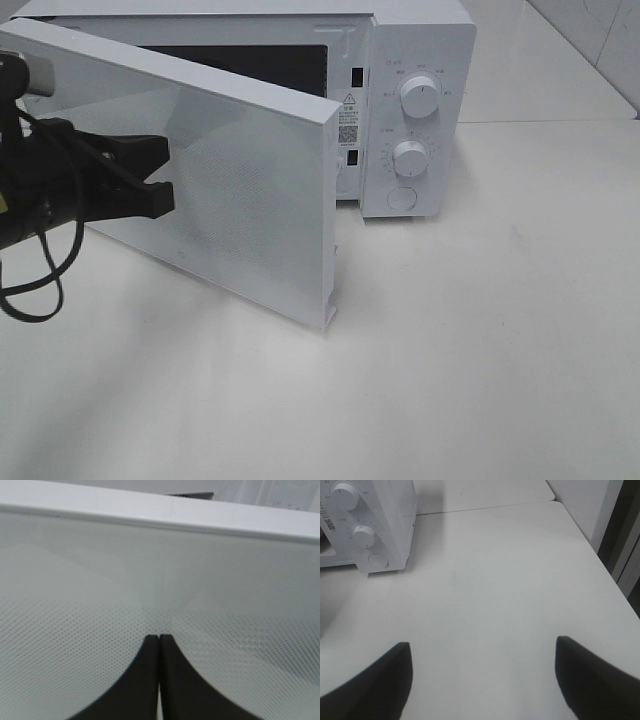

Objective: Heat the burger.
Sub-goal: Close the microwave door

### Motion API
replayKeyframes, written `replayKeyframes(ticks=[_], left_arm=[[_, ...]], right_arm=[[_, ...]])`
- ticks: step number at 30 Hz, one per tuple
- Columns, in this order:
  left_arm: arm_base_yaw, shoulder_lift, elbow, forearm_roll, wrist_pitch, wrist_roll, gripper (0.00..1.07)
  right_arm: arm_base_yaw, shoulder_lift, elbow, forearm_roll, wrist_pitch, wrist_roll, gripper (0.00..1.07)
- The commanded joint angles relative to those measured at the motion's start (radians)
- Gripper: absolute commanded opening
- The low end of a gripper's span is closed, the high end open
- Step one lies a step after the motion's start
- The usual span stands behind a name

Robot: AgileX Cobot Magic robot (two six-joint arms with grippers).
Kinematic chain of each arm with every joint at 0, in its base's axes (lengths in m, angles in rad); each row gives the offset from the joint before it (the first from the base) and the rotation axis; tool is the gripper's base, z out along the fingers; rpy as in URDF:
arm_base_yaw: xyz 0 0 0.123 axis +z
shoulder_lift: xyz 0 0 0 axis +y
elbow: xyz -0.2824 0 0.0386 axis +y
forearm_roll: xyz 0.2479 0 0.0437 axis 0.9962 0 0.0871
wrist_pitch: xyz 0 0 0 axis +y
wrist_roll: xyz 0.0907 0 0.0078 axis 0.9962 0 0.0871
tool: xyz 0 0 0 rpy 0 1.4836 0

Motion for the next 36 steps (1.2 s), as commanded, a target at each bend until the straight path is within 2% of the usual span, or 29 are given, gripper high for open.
replayKeyframes(ticks=[1,7,9,12,18,36], left_arm=[[-0.042,0.044,-0.057,-0.064,-0.009,0.025,0.00],[-0.079,0.090,-0.108,-0.101,-0.009,0.031,0.00],[-0.112,0.135,-0.162,-0.158,-0.009,0.072,0.00],[-0.136,0.169,-0.199,-0.200,-0.009,0.100,0.00],[-0.165,0.224,-0.266,-0.247,-0.010,0.103,0.00],[-0.165,0.334,-0.441,-0.272,0.022,0.103,0.00]], right_arm=[[-0.006,-0.027,0.003,-0.002,-0.007,-0.008,0.76],[-0.006,-0.027,0.003,-0.002,-0.007,-0.008,0.76],[-0.006,-0.027,0.003,-0.002,-0.007,-0.008,0.76],[-0.006,-0.027,0.003,-0.002,-0.007,-0.008,0.76],[-0.006,-0.027,0.003,-0.002,-0.007,-0.008,0.76],[-0.006,-0.027,0.003,-0.002,-0.007,-0.008,0.76]])
